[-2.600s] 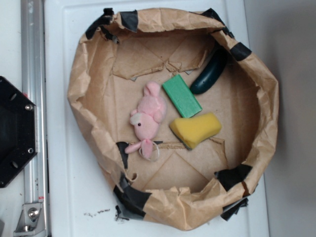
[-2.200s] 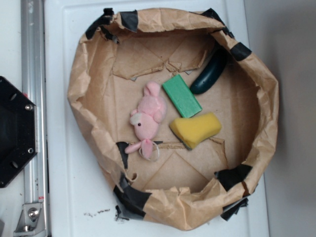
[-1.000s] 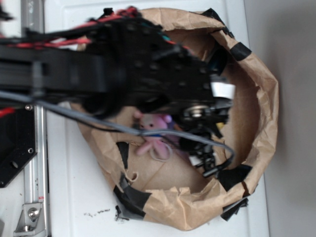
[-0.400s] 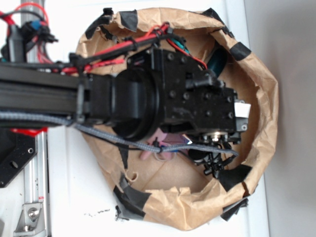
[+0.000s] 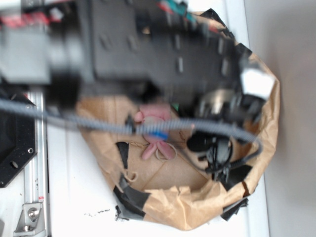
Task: Grab the green sponge.
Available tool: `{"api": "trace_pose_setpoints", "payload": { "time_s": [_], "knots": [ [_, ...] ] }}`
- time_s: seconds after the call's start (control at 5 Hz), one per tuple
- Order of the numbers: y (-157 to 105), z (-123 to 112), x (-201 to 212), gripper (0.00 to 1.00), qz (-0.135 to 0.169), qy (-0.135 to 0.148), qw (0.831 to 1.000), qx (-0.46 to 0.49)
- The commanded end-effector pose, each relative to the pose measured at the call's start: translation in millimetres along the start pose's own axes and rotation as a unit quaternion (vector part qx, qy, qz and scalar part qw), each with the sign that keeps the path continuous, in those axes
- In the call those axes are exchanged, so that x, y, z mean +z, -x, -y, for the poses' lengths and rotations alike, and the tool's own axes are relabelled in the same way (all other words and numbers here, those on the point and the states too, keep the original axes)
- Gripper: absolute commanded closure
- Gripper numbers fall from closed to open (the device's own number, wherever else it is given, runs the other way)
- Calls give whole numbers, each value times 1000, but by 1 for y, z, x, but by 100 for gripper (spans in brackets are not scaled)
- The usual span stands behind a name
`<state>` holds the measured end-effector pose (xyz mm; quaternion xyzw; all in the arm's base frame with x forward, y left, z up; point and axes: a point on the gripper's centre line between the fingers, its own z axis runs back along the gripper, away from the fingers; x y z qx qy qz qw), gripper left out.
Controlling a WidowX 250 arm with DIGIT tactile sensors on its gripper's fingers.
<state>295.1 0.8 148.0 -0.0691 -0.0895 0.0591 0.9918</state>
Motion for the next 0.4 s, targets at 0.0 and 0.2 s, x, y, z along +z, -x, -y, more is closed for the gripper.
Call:
{"api": "trace_pose_setpoints", "payload": {
  "time_s": [0.0,0.2],
  "knots": [
    [7,-5,53,100,-3,-48,996,-73],
    [11,-2,49,100,-14,-71,995,-63]
  ]
}}
